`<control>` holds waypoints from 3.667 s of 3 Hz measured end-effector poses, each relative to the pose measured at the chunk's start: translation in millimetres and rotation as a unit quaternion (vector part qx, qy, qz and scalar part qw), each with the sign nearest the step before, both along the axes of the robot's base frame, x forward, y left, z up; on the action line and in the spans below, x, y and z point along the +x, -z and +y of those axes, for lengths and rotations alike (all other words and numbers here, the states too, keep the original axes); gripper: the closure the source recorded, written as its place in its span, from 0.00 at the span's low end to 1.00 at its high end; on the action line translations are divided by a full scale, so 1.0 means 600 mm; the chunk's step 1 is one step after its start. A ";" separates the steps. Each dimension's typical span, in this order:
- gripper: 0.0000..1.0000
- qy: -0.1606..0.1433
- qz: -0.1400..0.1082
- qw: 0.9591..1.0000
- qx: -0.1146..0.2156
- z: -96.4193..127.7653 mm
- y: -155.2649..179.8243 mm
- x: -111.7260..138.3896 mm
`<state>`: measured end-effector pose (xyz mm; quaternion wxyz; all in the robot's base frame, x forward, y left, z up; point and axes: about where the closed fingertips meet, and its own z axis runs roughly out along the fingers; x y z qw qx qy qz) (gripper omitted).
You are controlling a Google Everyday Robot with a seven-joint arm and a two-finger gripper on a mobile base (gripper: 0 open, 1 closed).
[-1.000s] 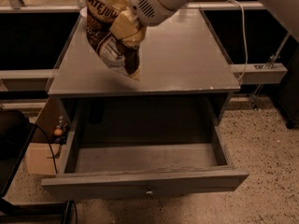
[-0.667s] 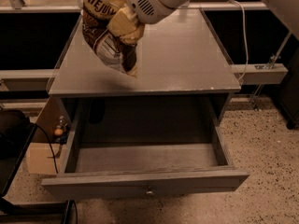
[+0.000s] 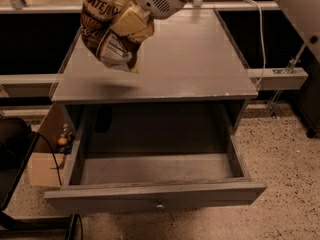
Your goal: Pick brown chip bag from top drawer and place on counter
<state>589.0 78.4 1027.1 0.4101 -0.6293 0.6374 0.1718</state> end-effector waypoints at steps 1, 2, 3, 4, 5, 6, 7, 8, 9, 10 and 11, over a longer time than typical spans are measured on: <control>1.00 -0.071 -0.017 0.996 -0.043 0.001 0.005 0.014; 1.00 -0.105 -0.008 0.992 -0.067 -0.004 0.010 -0.002; 1.00 -0.105 -0.008 0.992 -0.067 -0.004 0.010 -0.002; 1.00 -0.116 -0.021 0.989 -0.089 -0.010 0.013 0.003; 1.00 -0.128 -0.037 0.984 -0.114 -0.019 0.018 0.009; 1.00 -0.143 -0.063 0.978 -0.135 -0.036 0.021 0.017; 1.00 -0.154 -0.078 0.974 -0.147 -0.049 0.025 0.020; 1.00 -0.172 -0.101 0.966 -0.163 -0.070 0.035 0.023; 1.00 -0.205 -0.138 0.958 -0.144 -0.082 0.053 0.028; 1.00 -0.264 -0.191 0.940 -0.096 -0.089 0.068 0.032; 1.00 -0.264 -0.191 0.940 -0.096 -0.089 0.068 0.032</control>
Offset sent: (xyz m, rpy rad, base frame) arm 0.0086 0.0004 -0.0036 -0.0916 -0.0334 0.1521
